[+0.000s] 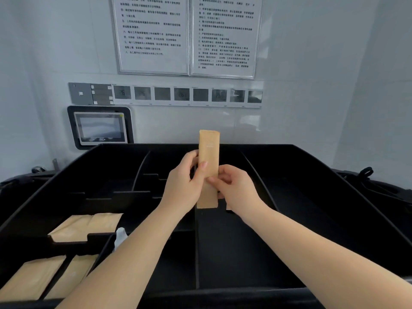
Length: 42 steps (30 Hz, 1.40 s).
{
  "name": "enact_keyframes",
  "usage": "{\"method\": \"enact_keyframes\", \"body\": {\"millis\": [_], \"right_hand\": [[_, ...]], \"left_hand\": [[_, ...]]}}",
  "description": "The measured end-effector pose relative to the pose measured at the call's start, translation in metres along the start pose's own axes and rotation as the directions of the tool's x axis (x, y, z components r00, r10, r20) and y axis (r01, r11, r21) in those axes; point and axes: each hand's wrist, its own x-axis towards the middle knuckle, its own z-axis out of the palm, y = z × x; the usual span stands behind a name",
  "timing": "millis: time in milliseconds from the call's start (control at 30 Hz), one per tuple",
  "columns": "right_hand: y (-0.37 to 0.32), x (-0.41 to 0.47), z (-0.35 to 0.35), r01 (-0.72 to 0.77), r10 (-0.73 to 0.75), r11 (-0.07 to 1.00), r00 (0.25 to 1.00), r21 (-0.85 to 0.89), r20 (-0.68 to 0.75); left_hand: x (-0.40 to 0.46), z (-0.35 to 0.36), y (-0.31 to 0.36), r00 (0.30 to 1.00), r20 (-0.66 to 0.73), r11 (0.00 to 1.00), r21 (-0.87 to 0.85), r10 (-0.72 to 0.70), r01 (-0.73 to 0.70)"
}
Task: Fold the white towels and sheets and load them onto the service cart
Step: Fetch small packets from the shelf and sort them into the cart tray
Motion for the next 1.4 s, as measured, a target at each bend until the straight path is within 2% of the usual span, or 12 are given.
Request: {"method": "enact_keyframes", "body": {"millis": [133,200,367,467,567,767,833,900,1000,1100,1300,1400], "right_hand": [[0.027,0.034,-0.012,-0.134,0.119,0.981,0.987,-0.14,-0.111],[0.043,0.055,-0.013,-0.235,0.213,0.951,0.969,-0.202,-0.128],[0.082,0.1,0.007,-0.456,0.454,0.796,0.884,-0.398,-0.106],[0.102,0.117,0.025,-0.519,0.554,0.693,0.828,-0.5,-0.092],[0.116,0.129,0.037,-0.479,0.544,0.613,0.832,-0.628,-0.104],[0.12,0.135,0.042,-0.267,0.431,0.435,0.9,-0.86,-0.062],[0.122,0.126,0.036,-0.156,0.396,0.5,0.916,-0.852,0.064],[0.119,0.111,0.029,-0.023,0.402,0.566,0.88,-0.824,0.252],[0.111,0.094,0.031,0.138,0.47,0.508,0.783,-0.85,0.408],[0.106,0.091,0.04,0.156,0.481,0.5,0.768,-0.852,0.423],[0.114,0.095,0.053,0.144,0.411,0.512,0.824,-0.847,0.389],[0.117,0.1,0.059,0.156,0.43,0.466,0.82,-0.871,0.377]], "left_hand": [[-0.006,-0.016,-0.024,0.999,0.038,0.913,0.408,0.0,-0.016],[-0.009,-0.019,-0.033,0.998,0.051,0.849,0.528,-0.036,0.004],[-0.014,-0.018,-0.048,0.992,0.066,0.817,0.575,-0.106,0.049],[-0.016,-0.016,-0.053,0.99,0.068,0.807,0.588,-0.122,0.059],[-0.016,-0.015,-0.055,0.99,0.062,0.799,0.597,-0.13,0.068],[-0.015,-0.015,-0.056,0.982,0.079,0.789,0.608,-0.171,0.089],[-0.015,-0.016,-0.054,0.983,0.073,0.801,0.592,-0.166,0.091],[-0.014,-0.016,-0.052,0.983,0.073,0.811,0.577,-0.167,0.095],[-0.014,-0.015,-0.049,0.981,0.077,0.823,0.558,-0.177,0.105],[-0.014,-0.015,-0.047,0.978,0.072,0.841,0.525,-0.198,0.132],[-0.014,-0.016,-0.045,0.973,0.065,0.855,0.493,-0.221,0.161],[-0.014,-0.016,-0.046,0.972,0.066,0.858,0.486,-0.223,0.164]]}}
